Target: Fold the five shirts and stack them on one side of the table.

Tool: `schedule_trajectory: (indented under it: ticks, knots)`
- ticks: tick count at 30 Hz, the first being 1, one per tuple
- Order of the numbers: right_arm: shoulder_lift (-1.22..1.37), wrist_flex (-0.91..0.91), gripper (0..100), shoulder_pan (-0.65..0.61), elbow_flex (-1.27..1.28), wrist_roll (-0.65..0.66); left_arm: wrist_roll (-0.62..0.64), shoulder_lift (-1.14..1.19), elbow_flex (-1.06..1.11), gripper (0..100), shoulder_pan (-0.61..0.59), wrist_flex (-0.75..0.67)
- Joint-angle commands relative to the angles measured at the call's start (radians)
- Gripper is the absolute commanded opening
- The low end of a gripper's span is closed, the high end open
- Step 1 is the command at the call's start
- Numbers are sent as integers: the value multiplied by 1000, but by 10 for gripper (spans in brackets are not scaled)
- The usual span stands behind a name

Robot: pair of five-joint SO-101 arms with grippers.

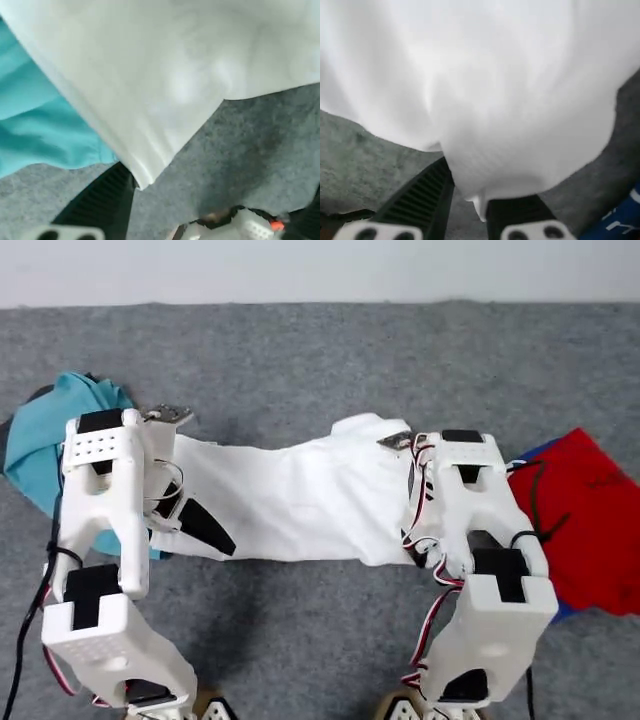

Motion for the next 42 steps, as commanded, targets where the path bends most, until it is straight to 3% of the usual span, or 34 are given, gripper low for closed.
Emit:
schedule_trajectory:
  ticks: [1,11,17,32,42]
  knots:
    - [-15,31,10,-2,-23,2,-8,-68,-10,479,11,-14]
    - [-15,30,10,-2,-23,2,61,-140,-4,479,11,-77]
    - [-15,30,10,-2,-23,2,-9,-143,-5,479,34,-77]
    - [-15,28,10,-2,-20,2,18,-140,-4,479,157,-169]
    - [-15,27,10,-2,-18,2,6,-140,-4,478,149,-173]
